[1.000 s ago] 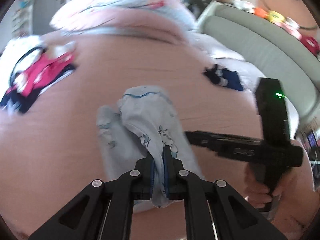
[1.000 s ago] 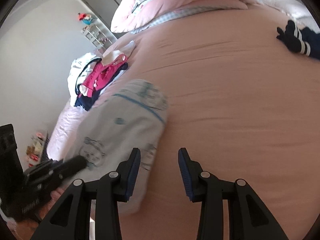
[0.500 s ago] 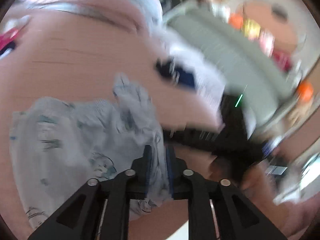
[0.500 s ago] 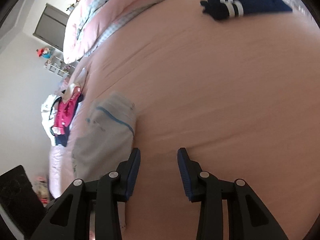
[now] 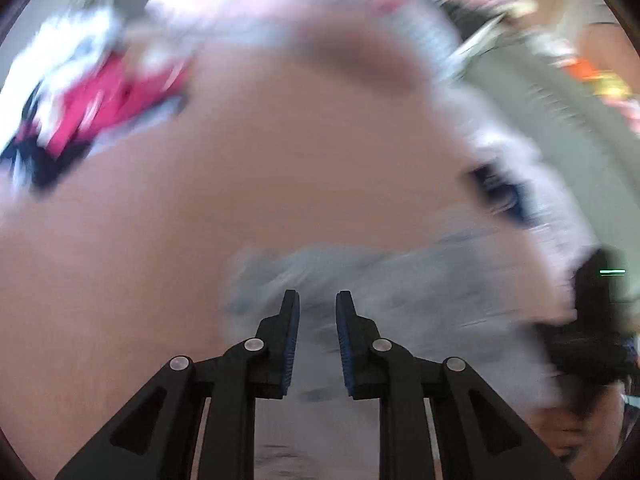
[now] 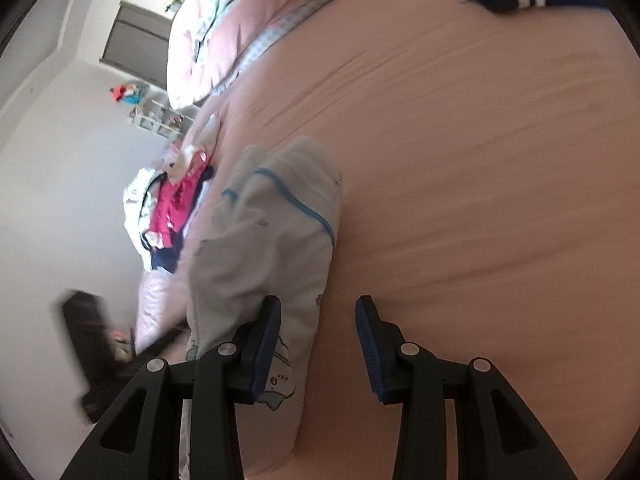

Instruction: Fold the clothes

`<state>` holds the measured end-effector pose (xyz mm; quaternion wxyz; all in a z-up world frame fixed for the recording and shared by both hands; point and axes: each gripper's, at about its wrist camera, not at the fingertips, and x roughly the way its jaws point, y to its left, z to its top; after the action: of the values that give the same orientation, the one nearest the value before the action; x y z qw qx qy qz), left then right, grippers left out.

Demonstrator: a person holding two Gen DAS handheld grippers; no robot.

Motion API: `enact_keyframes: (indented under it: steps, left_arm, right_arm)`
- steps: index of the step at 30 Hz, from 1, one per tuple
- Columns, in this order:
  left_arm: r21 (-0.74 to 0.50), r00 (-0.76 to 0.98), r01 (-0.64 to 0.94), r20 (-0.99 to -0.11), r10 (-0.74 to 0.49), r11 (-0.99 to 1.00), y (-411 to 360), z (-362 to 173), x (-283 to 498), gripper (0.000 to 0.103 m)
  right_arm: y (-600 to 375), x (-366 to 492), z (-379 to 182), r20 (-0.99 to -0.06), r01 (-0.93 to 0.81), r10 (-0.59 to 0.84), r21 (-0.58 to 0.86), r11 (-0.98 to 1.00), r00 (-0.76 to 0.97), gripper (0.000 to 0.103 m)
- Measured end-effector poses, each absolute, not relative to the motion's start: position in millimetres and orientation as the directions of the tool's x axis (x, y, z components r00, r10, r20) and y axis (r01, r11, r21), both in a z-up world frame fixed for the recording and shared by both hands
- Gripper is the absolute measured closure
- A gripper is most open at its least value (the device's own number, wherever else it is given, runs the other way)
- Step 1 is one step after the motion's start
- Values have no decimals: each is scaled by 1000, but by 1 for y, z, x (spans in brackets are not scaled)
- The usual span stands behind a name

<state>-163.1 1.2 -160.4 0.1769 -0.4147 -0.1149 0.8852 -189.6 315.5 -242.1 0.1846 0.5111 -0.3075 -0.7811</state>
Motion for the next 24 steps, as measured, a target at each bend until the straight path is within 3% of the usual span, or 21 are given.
enact_keyframes:
  steps: [2, 5, 6, 8, 10, 12, 13, 14, 21, 22, 24]
  left_arm:
    - [-355, -526, -307, -710, 469, -883, 25, -160, -162, 87]
    - [-284, -397, -296, -832, 388, -912, 50, -206, -177, 87]
    - [-310, -370, -268, -841, 394, -912, 49, -218, -180, 87]
    - [-447, -398, -211, -773, 494, -869, 34, -208, -177, 87]
    - [-633, -411, -173, -649, 640, -754, 18, -195, -175, 84]
    - [-754, -399, -138, -552, 732, -643, 7, -194, -179, 56]
    - [-788, -393, -114, -524, 756, -605, 5, -196, -183, 34]
    - [-805, -393, -93, -511, 764, -586, 4, -200, -186, 33]
    - [-782, -295, -125, -558, 775, -611, 58, -203, -206, 35]
    - [-776, -282, -138, -565, 775, -616, 64, -201, -207, 40]
    - [-733, -278, -157, -610, 742, -662, 70, -200, -206, 65]
  right_arm:
    - [314, -189, -245, -687, -30, -603, 669, -742, -405, 64]
    - [319, -190, -252, -657, -55, -638, 713, -699, -401, 64]
    - [322, -190, -254, -647, -64, -650, 726, -684, -399, 65]
    - [326, -188, -257, -634, -81, -662, 744, -663, -400, 65]
    - [325, -187, -258, -623, -79, -671, 754, -652, -401, 65]
    - [320, -189, -259, -618, -82, -678, 760, -645, -398, 65]
    - [317, -190, -260, -615, -82, -682, 763, -641, -397, 65]
    - [316, -191, -261, -607, -77, -691, 771, -633, -393, 65]
    - [313, -194, -264, -582, -64, -724, 793, -605, -371, 65]
    - [309, -194, -263, -589, -47, -725, 787, -616, -358, 65]
    - [303, -193, -260, -598, -21, -724, 775, -631, -344, 65]
